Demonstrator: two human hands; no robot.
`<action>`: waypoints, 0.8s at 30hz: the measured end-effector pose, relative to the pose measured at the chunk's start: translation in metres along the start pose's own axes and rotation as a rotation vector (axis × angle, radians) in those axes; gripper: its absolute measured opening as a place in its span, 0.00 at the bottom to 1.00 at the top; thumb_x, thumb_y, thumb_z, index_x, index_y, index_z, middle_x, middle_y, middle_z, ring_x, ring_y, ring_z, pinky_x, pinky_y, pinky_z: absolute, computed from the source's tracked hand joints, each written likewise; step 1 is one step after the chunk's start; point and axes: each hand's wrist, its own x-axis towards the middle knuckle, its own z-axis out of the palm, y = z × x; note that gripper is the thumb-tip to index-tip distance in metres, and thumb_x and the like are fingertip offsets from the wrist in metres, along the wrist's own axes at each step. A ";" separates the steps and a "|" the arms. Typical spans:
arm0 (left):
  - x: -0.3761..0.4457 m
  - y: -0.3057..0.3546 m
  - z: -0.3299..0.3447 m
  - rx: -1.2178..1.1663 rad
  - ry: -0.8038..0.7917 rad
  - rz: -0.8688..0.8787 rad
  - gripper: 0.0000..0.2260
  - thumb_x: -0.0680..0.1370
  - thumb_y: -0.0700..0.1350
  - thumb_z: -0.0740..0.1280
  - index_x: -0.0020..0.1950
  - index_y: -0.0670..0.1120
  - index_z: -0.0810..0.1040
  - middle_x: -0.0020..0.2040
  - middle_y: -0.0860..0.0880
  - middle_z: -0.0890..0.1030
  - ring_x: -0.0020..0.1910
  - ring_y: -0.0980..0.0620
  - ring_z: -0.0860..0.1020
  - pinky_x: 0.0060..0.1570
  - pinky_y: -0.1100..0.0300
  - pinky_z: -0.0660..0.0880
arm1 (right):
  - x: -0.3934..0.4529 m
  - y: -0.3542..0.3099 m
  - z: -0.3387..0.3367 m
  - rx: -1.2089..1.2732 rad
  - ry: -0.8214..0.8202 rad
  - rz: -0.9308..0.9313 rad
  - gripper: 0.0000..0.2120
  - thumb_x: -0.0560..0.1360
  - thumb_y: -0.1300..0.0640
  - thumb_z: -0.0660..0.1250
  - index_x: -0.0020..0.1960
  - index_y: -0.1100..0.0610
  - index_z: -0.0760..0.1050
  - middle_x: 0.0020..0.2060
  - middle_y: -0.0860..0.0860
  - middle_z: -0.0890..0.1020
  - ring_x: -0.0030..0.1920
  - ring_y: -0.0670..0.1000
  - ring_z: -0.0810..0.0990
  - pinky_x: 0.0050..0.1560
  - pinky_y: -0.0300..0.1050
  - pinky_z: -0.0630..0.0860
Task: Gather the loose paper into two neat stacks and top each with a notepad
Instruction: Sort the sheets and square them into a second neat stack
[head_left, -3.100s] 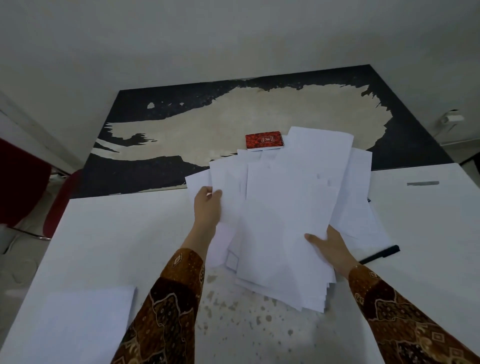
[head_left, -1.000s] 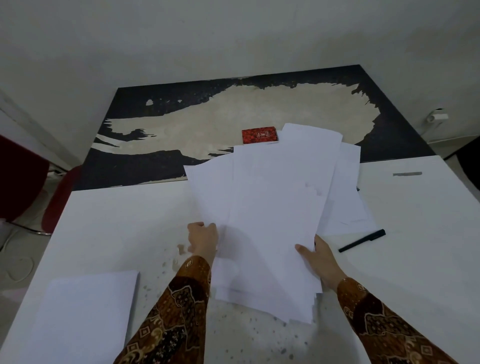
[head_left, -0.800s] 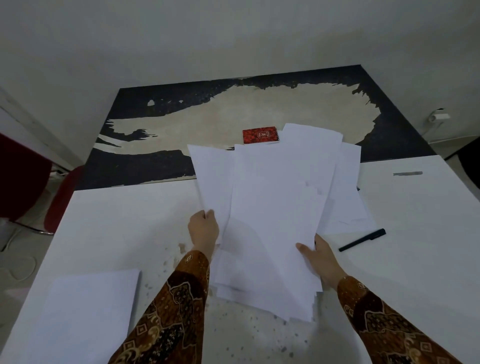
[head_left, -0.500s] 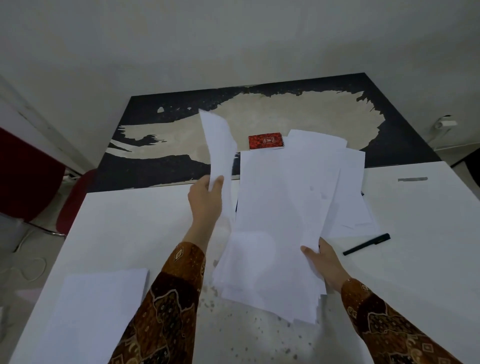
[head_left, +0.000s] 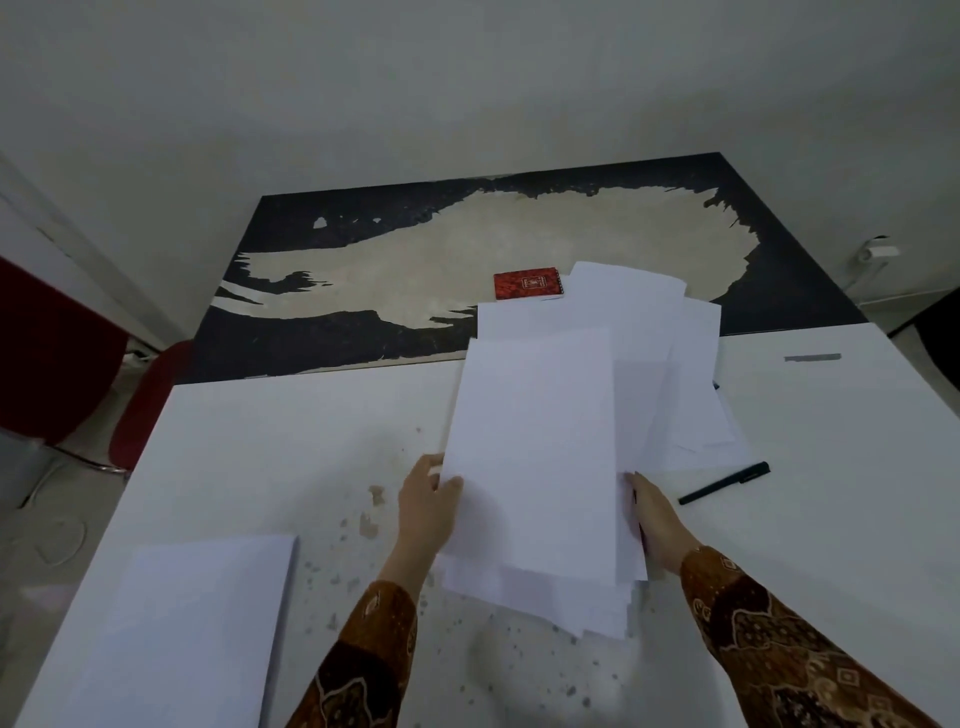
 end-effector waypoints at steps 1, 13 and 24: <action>-0.001 -0.010 0.004 0.039 -0.011 -0.011 0.10 0.78 0.39 0.63 0.60 0.43 0.73 0.50 0.46 0.80 0.42 0.53 0.76 0.37 0.64 0.70 | 0.002 0.001 -0.001 0.025 -0.020 0.021 0.23 0.79 0.42 0.56 0.67 0.54 0.69 0.60 0.52 0.75 0.62 0.54 0.74 0.69 0.52 0.66; -0.002 -0.046 0.018 0.477 -0.129 0.086 0.19 0.79 0.48 0.63 0.69 0.45 0.70 0.64 0.44 0.72 0.64 0.45 0.70 0.65 0.53 0.68 | -0.020 -0.010 0.000 -0.252 -0.177 -0.194 0.21 0.78 0.64 0.62 0.70 0.55 0.65 0.65 0.51 0.74 0.61 0.50 0.74 0.63 0.43 0.69; -0.007 -0.011 -0.030 -0.283 -0.261 -0.089 0.43 0.66 0.63 0.72 0.75 0.54 0.58 0.71 0.49 0.68 0.67 0.48 0.69 0.61 0.53 0.68 | -0.113 -0.101 0.023 -0.268 -0.542 -0.402 0.18 0.77 0.64 0.63 0.65 0.51 0.71 0.58 0.49 0.82 0.57 0.51 0.81 0.55 0.44 0.78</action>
